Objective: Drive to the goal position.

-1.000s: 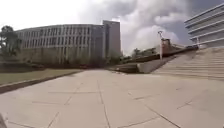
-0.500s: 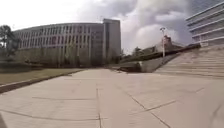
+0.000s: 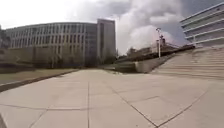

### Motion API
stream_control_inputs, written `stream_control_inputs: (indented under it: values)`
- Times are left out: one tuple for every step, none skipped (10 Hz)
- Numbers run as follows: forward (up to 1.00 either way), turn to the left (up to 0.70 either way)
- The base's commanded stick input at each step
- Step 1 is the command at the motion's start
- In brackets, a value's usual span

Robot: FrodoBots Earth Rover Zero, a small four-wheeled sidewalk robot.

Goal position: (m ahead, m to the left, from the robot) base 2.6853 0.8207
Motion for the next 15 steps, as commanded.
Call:
stream_control_inputs:
  values:
    - [1.00, 0.00]
    - [1.00, 0.00]
    - [1.00, 0.00]
    - [1.00, 0.00]
    - [1.00, 0.00]
    - [1.00, 0.00]
    - [1.00, 0.00]
    - [1.00, 0.00]
    - [1.00, 0.00]
    - [1.00, 0.00]
    - [1.00, 0.00]
    - [1.00, 0.00]
    - [1.00, 0.00]
    - [1.00, 0.00]
    - [1.00, 0.00]
